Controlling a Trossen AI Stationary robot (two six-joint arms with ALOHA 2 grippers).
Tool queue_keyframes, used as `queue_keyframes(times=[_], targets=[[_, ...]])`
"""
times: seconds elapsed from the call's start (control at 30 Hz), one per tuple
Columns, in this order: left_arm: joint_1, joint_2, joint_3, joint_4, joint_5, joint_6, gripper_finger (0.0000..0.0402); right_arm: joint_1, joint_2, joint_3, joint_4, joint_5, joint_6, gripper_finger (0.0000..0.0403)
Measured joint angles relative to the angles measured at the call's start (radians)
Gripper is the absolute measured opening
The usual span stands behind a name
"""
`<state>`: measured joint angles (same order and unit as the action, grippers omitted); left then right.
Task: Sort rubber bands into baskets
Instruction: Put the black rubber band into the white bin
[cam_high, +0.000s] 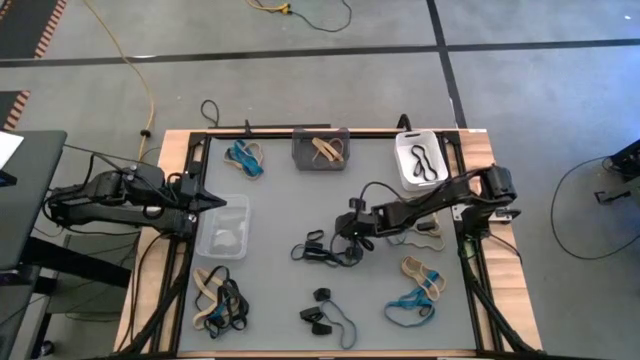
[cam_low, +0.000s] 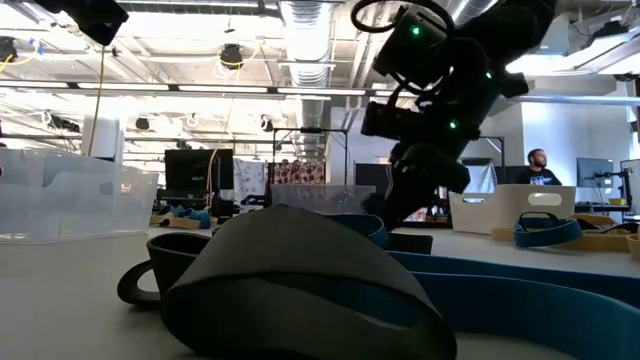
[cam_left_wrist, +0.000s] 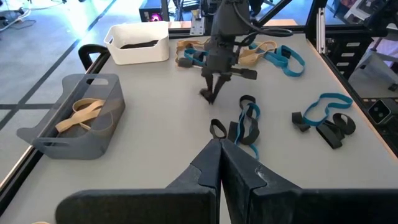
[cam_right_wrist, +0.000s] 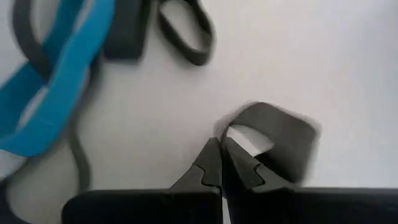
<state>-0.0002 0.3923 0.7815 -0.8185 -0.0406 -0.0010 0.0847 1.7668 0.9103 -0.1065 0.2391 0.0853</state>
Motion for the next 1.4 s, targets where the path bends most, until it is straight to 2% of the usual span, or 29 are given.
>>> queue_keyframes(times=[0.3, 0.57, 0.87, 1.07, 1.27, 1.4], targets=[[0.0, 0.0, 0.0, 0.0, 0.0, 0.0, 0.0, -0.088, -0.208, 0.028, -0.259, 0.186, 0.016, 0.0023], [0.0, 0.0, 0.0, 0.0, 0.0, 0.0, 0.0, -0.282, -0.439, 0.028, -0.564, 0.267, 0.069, 0.0024], [0.0, 0.0, 0.0, 0.0, 0.0, 0.0, 0.0, -0.579, -0.56, 0.028, -0.767, 0.254, 0.082, 0.0027], [0.0, 0.0, 0.0, 0.0, 0.0, 0.0, 0.0, -0.749, -0.545, -0.006, -0.798, 0.125, 0.052, 0.003], [0.0, 0.0, 0.0, 0.0, 0.0, 0.0, 0.0, -0.853, -0.515, -0.065, -0.792, 0.05, 0.038, 0.0033], [0.0, 0.0, 0.0, 0.0, 0.0, 0.0, 0.0, -0.88, -0.517, -0.103, -0.767, 0.048, 0.043, 0.0043]])
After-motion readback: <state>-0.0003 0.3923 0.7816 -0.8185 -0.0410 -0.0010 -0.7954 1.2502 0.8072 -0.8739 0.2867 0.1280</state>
